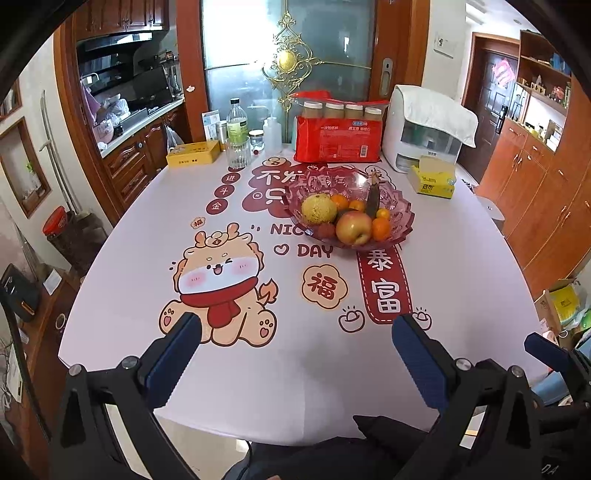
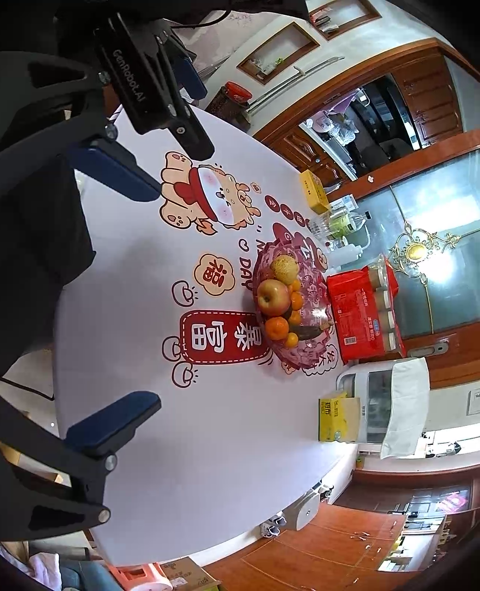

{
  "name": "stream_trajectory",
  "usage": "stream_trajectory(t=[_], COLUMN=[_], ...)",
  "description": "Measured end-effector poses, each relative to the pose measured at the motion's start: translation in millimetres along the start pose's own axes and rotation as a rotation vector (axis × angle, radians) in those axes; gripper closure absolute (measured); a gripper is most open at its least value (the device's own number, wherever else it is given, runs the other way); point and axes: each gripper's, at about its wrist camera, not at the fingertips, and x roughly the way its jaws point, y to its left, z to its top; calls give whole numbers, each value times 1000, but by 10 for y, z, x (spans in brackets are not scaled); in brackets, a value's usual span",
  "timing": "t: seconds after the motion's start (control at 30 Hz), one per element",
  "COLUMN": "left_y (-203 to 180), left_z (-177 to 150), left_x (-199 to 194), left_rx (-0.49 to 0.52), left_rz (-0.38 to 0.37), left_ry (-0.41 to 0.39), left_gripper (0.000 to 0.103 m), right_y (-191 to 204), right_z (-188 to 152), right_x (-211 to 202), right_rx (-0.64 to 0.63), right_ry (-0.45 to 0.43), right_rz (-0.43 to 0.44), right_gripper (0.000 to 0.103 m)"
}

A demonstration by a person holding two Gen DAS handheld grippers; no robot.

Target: Organize fruits

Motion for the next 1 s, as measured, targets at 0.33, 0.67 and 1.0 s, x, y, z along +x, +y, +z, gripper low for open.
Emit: stream_trajectory(t=[0.33, 0.67, 1.0], left_y=[-21, -37, -4], left_z=[35, 17, -21], left_x=[9, 32, 63], left_rx=[12, 18, 13], left_rz=[6, 0, -6], left_ry=[-12, -7, 0], left_gripper=[1, 1, 1], right_y=[-17, -9, 35], right_z=[3, 4, -29], right_x=[38, 75, 121], right_rx=[-1, -1, -2], right_ry=[11, 22, 31], right_rz=[-2, 4, 10], right_gripper=[0, 0, 0])
